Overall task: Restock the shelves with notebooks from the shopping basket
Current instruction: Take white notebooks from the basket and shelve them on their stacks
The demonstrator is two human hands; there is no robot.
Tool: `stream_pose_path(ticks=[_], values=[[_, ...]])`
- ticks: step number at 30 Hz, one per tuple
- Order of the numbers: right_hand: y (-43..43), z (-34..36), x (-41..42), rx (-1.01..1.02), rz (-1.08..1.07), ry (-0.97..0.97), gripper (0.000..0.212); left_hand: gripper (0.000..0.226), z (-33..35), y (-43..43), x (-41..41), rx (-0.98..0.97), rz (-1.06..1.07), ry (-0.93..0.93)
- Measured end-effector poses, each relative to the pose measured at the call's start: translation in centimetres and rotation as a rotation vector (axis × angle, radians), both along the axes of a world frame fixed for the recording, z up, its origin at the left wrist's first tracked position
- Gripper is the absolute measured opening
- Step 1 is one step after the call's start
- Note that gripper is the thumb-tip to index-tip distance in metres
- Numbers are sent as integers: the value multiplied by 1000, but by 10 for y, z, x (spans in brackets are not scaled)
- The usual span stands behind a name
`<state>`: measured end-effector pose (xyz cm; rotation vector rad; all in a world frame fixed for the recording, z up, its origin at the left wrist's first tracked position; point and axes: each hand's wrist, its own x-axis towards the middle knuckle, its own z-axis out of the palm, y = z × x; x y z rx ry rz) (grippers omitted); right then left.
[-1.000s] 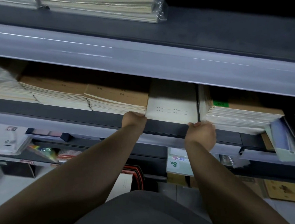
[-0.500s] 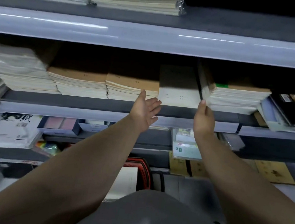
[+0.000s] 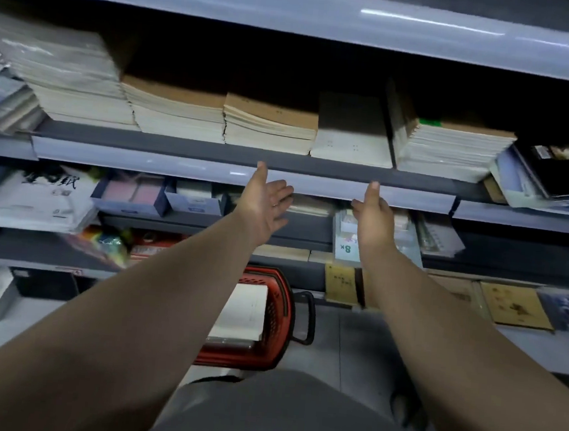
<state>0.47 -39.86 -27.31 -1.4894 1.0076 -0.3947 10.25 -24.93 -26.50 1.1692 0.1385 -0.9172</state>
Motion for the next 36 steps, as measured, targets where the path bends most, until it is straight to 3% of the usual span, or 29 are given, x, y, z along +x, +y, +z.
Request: stream_pose_path(ticks=[4,9,18,27,30,32,36], values=[[29,-6,-11,75,131,9,43,76,-15,20,-27,58,59,35],[55,-22,-20,79,232,99,68,75,-35,38,-62,106,76,46],[93,-78,-38,177,312,220,54,70,-92,82,-81,260,146,153],[110,-195,-37,247,327,420,72,68,-193,98,-66,348,106,232],[109,-243,-21,292,336,374,73,64,-243,90,-44,332,73,209],[103,-275,-2,204,398,382,68,63,-274,78,-29,339,69,209],[91,-354,8,-194,856,564,53,63,-346,58,-25,346,67,266]])
